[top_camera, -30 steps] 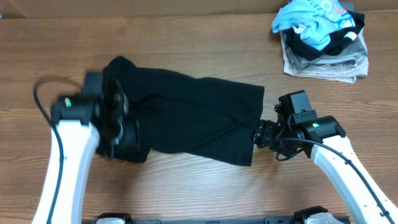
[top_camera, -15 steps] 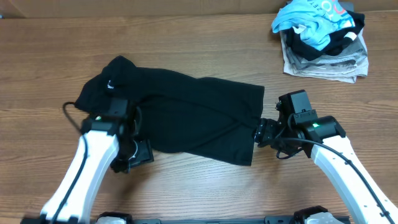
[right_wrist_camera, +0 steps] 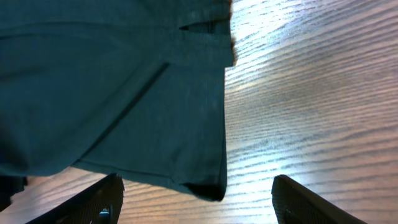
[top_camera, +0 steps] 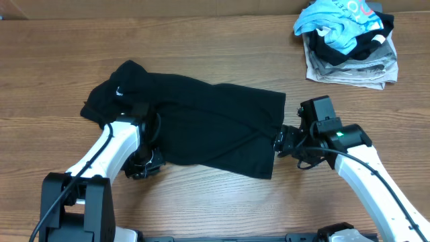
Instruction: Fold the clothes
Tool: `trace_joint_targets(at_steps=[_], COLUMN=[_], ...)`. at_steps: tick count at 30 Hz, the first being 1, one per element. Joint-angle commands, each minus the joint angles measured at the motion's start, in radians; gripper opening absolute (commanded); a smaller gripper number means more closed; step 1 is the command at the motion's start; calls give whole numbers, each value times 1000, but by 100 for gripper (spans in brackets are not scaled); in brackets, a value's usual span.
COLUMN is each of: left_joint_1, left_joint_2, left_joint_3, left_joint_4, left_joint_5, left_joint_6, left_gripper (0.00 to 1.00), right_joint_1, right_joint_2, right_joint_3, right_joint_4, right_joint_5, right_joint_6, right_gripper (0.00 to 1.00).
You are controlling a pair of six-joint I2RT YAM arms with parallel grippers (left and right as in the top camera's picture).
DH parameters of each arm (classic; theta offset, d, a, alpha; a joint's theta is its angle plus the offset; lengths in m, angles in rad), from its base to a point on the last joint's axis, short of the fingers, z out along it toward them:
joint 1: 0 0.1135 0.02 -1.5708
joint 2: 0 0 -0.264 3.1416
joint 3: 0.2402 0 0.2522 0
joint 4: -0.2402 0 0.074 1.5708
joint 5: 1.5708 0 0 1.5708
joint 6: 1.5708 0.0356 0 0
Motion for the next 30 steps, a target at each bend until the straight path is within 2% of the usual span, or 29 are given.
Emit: trace_joint_targets(at_steps=[1,3,16,19,20,22,26,30], left_joint_1=[-7,-7,-7,-10,-13,-19,-20,-18], left_joint_2=[10,17,81,101,113,129,145,137], left_joint_3=[-17,-26,-34,-52,-71,-97,-90,58], left_joint_4=[16,34,154,189,221,261,243,-14], left_joint_5=[-84,-103,-98,-80,-77,-59,39,79], left_joint_6=[-10,-10,-10,-10,-10,-6,132,176], left_gripper=[9,11,44,40,31,4,4,4], right_joint_1=[5,5,5,7,13,24,47,80], right_joint_2=[55,81,135,135,135,135,135,135], right_joint_3=[-1,-1,-1,-1,-1,-1,-1,-2], right_joint_4=[16,22,29,28,24,17,-18,-60], right_joint_5=[6,5,-37,-54,-56,-58,-58,-57], right_joint_6=[-3,-3,-3,-3,-3,-3,-2,-3], right_gripper=[80,79,79,80,79,79,79,78])
